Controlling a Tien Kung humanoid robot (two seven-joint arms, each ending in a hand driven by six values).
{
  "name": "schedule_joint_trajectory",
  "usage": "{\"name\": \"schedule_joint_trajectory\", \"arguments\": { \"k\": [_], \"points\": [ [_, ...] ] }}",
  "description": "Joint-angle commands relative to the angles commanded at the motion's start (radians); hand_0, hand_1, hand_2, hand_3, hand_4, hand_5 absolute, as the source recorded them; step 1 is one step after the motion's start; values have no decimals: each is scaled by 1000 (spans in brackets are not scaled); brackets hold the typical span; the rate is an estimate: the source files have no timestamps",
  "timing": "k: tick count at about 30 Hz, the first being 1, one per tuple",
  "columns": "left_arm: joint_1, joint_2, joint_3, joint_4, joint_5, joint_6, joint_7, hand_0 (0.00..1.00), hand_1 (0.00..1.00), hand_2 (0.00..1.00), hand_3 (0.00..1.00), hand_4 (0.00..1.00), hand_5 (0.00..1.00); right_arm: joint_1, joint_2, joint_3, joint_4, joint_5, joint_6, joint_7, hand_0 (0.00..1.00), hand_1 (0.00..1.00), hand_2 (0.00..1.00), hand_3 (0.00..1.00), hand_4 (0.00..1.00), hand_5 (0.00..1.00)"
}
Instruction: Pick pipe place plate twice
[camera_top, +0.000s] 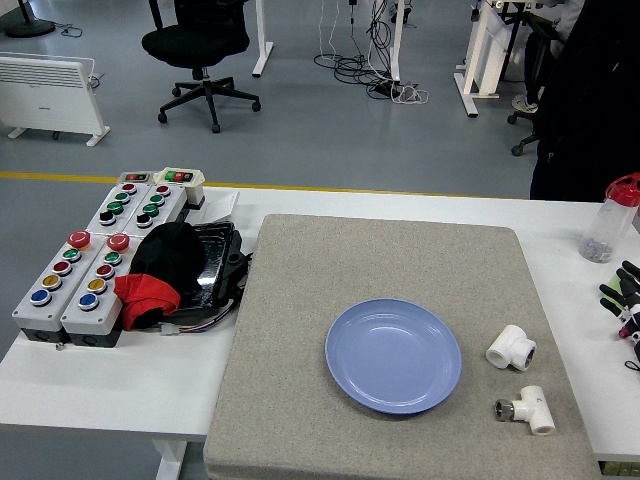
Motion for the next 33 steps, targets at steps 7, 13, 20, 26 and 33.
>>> {"name": "schedule_joint_trajectory", "arguments": {
  "k": [7,13,20,26,33],
  "points": [
    [2,-2,3,0,-11,3,-3,718,742,721,655,400,998,5,-2,-28,0,-167,-36,13,998,942,998,922,745,631],
    [2,-2,1,0,-11,3,-3,719,742,722,655,400,998,47,-20,-93,-14,-405,-61,-36,998,964,998,998,806,387],
    [3,-2,2,0,-13,3,-2,718,742,722,655,400,998,127,-52,-204,-48,-704,-21,-138,998,977,998,998,799,293],
    [3,-2,5,0,-17,4,-2,718,742,721,655,400,998,179,-56,-278,-86,-906,19,-186,998,979,998,998,815,311],
    [2,-3,7,0,-18,4,-1,718,742,721,655,401,998,242,-57,-382,-161,-892,22,-212,998,976,998,998,829,340]
  ]
}}
